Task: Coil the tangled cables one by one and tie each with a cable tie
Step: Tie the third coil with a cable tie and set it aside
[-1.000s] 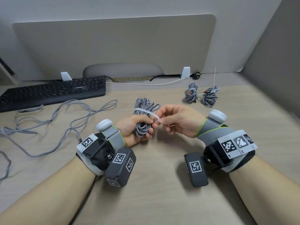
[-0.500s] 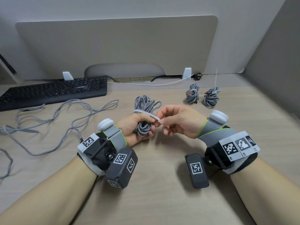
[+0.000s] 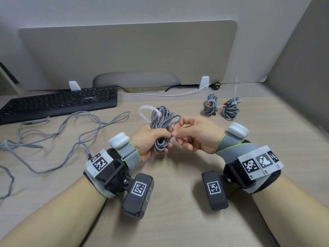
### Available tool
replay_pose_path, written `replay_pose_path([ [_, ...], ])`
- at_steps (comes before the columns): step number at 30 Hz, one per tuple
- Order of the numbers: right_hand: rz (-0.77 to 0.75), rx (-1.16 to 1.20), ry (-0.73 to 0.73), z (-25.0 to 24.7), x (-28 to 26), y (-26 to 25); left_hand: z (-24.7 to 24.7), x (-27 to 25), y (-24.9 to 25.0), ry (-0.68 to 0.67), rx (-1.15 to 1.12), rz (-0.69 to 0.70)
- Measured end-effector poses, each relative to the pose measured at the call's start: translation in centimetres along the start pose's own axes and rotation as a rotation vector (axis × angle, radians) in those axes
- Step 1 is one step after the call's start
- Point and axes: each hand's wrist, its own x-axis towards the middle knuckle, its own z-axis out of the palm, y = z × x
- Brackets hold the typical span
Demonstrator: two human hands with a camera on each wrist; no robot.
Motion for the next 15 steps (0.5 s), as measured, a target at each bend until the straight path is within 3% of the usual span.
replay_pose_path([
  [7, 0.002, -0.03, 0.015, 0.0, -0.3, -0.5, -0.5, 0.0, 0.1, 0.032, 0.078, 0.034],
  [15, -0.152, -0.044, -0.012, 0.8, -1.7, -2.3, -0.1, -0.4, 0.1, 0.018, 0.328, 0.051],
])
